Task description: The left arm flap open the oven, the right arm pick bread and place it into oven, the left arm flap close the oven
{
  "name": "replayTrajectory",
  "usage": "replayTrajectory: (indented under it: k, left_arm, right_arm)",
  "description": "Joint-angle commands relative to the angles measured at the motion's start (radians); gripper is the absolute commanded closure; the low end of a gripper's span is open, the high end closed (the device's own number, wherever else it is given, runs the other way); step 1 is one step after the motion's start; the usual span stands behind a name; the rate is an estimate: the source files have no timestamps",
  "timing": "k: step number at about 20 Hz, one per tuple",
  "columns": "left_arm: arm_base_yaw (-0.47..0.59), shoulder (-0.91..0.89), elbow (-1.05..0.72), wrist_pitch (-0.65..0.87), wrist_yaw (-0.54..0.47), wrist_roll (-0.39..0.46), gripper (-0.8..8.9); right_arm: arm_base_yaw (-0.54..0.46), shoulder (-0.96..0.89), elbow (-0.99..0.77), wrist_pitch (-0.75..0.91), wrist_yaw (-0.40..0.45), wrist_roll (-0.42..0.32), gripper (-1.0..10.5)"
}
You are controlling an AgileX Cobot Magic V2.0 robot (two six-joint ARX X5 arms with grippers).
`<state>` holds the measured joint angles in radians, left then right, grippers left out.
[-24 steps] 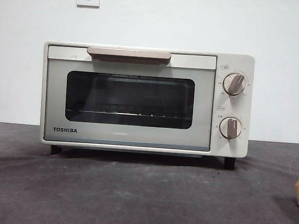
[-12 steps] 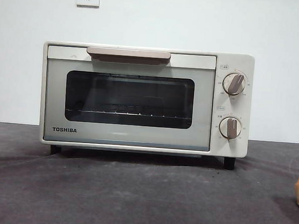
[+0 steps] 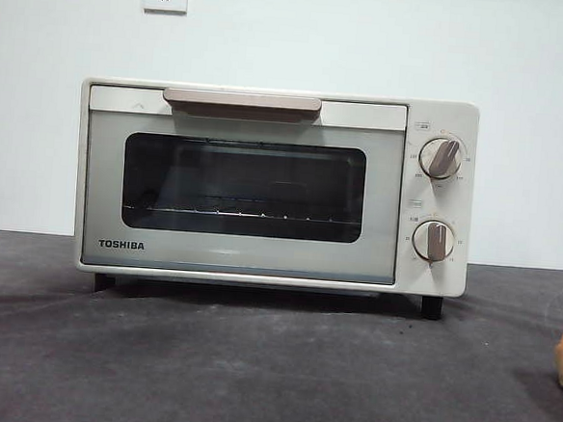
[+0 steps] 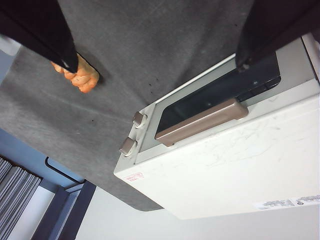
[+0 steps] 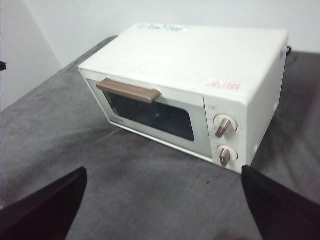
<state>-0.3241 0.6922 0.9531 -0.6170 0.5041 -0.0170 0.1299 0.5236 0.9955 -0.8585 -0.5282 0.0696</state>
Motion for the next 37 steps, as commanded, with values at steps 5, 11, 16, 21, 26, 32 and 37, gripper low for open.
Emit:
replayTrajectory:
  k: [5, 11, 16, 21, 26, 32, 37]
  left_arm:
    - [-0.005, 0.007, 0.02, 0.012, 0.005, 0.002, 3.13]
    - [-0.005, 0.007, 0.02, 0.012, 0.005, 0.001, 3.13]
    - [-0.005, 0.007, 0.02, 0.012, 0.005, 0.001, 3.13]
    - [-0.005, 0.007, 0.02, 0.012, 0.005, 0.002, 3.13]
    - [-0.005, 0.007, 0.02, 0.011, 0.005, 0.002, 3.13]
    - [-0.005, 0.007, 0.02, 0.006, 0.005, -0.003, 3.13]
    - [-0.005, 0.007, 0.02, 0.006, 0.005, -0.002, 3.13]
  right_arm:
    - [0.002, 0.038, -0.043, -0.046, 0.007, 0.077, 4.5]
    - [0.006, 0.108, -0.178, -0.061, 0.06, 0.154, 4.5]
    - [0.008, 0.225, -0.26, -0.063, 0.155, 0.172, 4.5]
    - [0.051, 0.402, -0.276, -0.049, 0.263, 0.185, 4.5]
    - [0.132, 0.593, -0.276, 0.026, 0.318, 0.194, 4.5]
    - [0.175, 0.752, -0.276, 0.063, 0.372, 0.202, 4.6]
    - [0.175, 0.835, -0.276, 0.082, 0.368, 0.184, 6.4]
